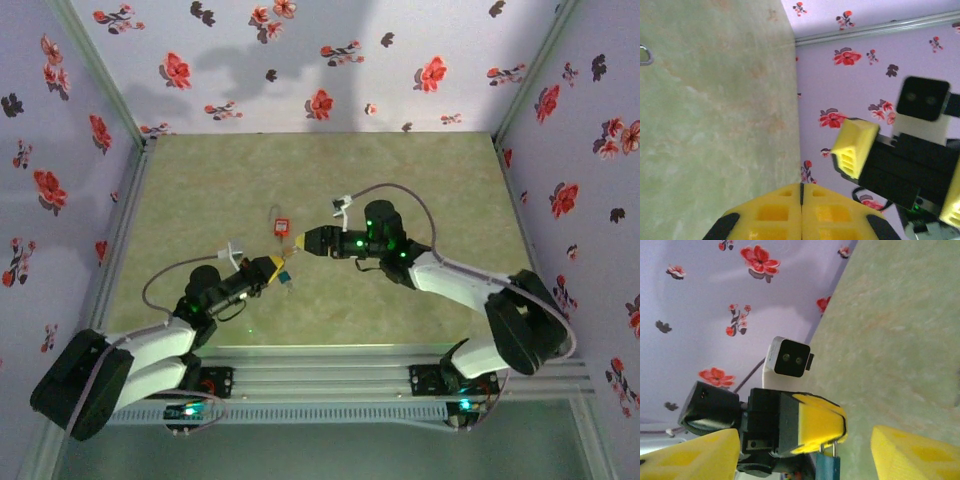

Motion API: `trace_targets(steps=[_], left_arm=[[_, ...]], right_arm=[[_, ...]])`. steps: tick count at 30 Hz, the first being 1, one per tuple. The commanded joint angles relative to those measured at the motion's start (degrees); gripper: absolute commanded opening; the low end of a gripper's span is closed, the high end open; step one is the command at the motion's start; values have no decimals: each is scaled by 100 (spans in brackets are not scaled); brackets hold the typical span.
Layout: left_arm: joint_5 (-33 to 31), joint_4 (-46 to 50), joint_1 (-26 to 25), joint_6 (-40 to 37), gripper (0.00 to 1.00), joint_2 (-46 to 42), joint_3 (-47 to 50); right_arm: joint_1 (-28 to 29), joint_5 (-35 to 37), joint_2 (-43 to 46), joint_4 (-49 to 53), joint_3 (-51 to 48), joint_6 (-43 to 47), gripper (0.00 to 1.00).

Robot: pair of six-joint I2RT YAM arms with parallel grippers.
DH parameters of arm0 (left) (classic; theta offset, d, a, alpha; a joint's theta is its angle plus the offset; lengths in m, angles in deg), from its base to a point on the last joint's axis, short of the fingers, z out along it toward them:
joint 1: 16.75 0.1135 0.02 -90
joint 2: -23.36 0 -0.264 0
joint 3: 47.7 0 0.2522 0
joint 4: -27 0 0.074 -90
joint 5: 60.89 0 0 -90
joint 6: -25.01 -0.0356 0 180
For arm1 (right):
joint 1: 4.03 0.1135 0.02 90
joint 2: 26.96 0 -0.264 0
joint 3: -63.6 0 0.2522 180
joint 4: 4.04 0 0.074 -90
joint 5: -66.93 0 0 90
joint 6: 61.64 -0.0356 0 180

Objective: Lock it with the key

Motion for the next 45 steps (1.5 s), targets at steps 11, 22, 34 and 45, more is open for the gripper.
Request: trace_targets(steps=[11, 22, 34, 45], left_arm=[[-375, -1327, 13, 689, 0, 1954, -998], [-593, -1692, -475, 874, 0, 3053, -1959], [-670, -1863, -790, 986, 0, 3525, -2240], [-694, -1915, -899, 1042, 0, 3608, -2355]], right_arm=[[-31, 1454, 1240, 9, -1285, -731, 86], [-22, 2313, 1668, -1140, -2320, -1580, 65], [-26, 2592, 1586, -1383, -2410, -1638, 44], [-22, 2450, 1146, -1721, -2361, -1743, 41]])
